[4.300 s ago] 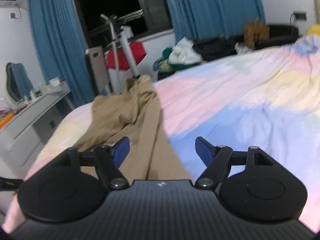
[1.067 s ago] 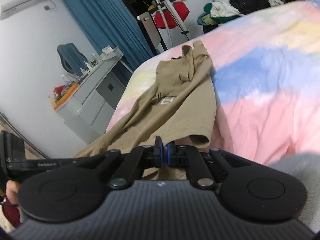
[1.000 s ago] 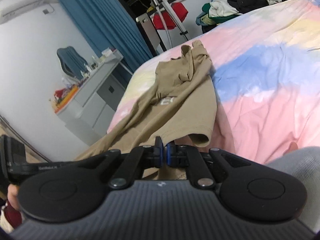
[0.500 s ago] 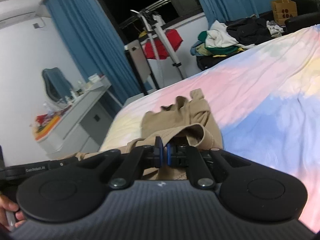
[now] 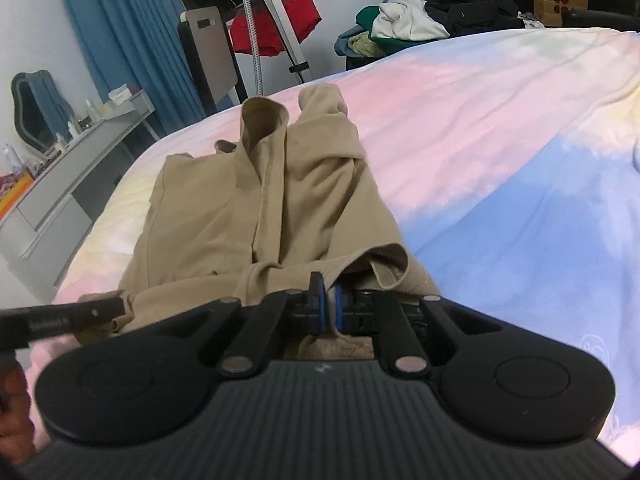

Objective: Fold clothes

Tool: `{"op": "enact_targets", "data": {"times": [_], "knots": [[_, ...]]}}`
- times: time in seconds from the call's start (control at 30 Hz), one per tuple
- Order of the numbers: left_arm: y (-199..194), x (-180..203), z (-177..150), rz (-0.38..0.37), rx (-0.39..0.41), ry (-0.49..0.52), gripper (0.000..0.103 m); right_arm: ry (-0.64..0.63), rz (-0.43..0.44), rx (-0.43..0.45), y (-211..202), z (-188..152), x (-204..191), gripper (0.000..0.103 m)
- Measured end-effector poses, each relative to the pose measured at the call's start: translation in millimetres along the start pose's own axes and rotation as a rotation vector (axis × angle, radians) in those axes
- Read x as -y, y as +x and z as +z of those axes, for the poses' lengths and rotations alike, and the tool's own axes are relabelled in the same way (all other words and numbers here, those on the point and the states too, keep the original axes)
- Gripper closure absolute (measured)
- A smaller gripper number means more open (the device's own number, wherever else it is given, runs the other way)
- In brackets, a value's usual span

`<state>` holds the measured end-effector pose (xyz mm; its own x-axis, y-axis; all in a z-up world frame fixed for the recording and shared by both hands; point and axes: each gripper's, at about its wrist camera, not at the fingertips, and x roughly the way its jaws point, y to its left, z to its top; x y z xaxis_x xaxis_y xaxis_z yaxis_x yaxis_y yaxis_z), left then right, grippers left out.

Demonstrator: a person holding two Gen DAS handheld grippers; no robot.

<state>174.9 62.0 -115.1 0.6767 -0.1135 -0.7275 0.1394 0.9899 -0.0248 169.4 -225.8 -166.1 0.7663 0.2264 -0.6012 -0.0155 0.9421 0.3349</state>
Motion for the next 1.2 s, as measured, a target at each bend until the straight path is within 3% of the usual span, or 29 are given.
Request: {"op": "enact_targets", "data": {"times": [0.13, 0.23, 0.3, 0.37, 0.4, 0.57, 0.67, 0.73, 0.77, 0.83, 0.9, 1.07, 1.2], "knots": [[-16, 4, -4, 0.008, 0.043, 0.009, 0.092, 0.002, 0.007, 0.006, -10, 1, 1, 0.093], [-36, 8, -4, 0.012, 0.066, -0.015, 0.078, -0.013, 0.001, 0.030, -25, 5, -4, 0.088], [-58, 8, -6, 0.011, 0.094, -0.036, 0.063, -0.026, -0.009, 0.060, -41, 4, -7, 0.054], [-80, 10, -10, 0.008, 0.123, -0.058, 0.051, -0.028, -0.007, 0.109, -61, 1, -10, 0.035], [-91, 12, -12, 0.005, 0.136, -0.057, 0.048, -0.029, 0.000, 0.127, -70, 0, -11, 0.032], [-150, 25, -27, 0.003, 0.217, -0.028, 0.013, -0.109, -0.006, 0.218, -116, -8, -29, 0.030], [-180, 33, -37, 0.029, 0.281, 0.006, 0.000, -0.140, 0.009, 0.238, -136, -14, -36, 0.030], [-192, 34, -44, 0.017, 0.295, -0.006, 0.000, -0.138, 0.030, 0.235, -146, -18, -37, 0.026], [-193, 32, -48, -0.001, 0.279, -0.027, 0.000, -0.128, 0.035, 0.237, -149, -21, -37, 0.016], [-192, 26, -54, -0.047, 0.229, -0.077, 0.000, -0.100, 0.039, 0.229, -151, -26, -33, 0.017], [-179, 17, -56, -0.107, 0.123, -0.152, 0.000, -0.042, 0.055, 0.185, -146, -30, -27, 0.017], [-138, -15, -64, -0.250, -0.153, -0.425, 0.005, 0.277, 0.184, 0.016, -126, -38, 6, 0.017], [-107, -34, -80, -0.345, -0.300, -0.586, 0.008, 0.570, 0.353, -0.169, -97, -61, 28, 0.016]]}}
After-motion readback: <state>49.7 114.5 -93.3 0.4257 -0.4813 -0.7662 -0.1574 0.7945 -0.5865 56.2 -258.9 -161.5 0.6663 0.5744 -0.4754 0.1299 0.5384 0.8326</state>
